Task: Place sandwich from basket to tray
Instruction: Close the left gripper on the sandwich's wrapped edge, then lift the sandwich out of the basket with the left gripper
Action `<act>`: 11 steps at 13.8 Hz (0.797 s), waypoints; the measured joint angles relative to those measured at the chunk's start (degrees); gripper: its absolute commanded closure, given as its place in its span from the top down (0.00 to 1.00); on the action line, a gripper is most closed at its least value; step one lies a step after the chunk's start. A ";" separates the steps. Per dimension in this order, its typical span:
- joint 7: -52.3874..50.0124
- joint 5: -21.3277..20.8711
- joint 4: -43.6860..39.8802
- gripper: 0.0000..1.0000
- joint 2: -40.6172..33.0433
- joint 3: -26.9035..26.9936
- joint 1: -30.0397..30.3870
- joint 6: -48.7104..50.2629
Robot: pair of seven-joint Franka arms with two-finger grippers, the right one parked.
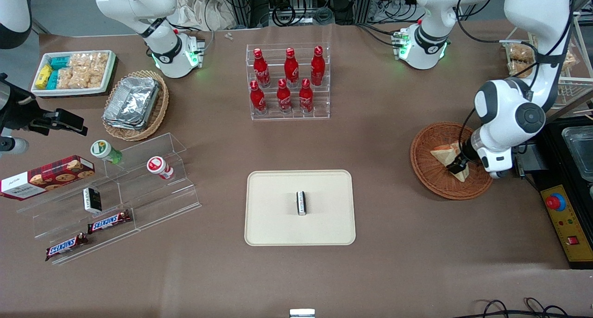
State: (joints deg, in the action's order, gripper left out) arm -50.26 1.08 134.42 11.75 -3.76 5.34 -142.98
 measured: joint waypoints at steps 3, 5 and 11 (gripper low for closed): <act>0.00 0.00 1.00 0.85 0.80 0.00 -0.01 -1.84; 0.00 0.00 1.01 0.14 1.44 -0.06 -0.16 -2.02; 0.00 -0.04 0.64 0.00 1.15 -0.45 -0.68 -2.73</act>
State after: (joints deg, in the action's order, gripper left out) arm -50.26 1.04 135.06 12.90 -4.22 4.66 -145.71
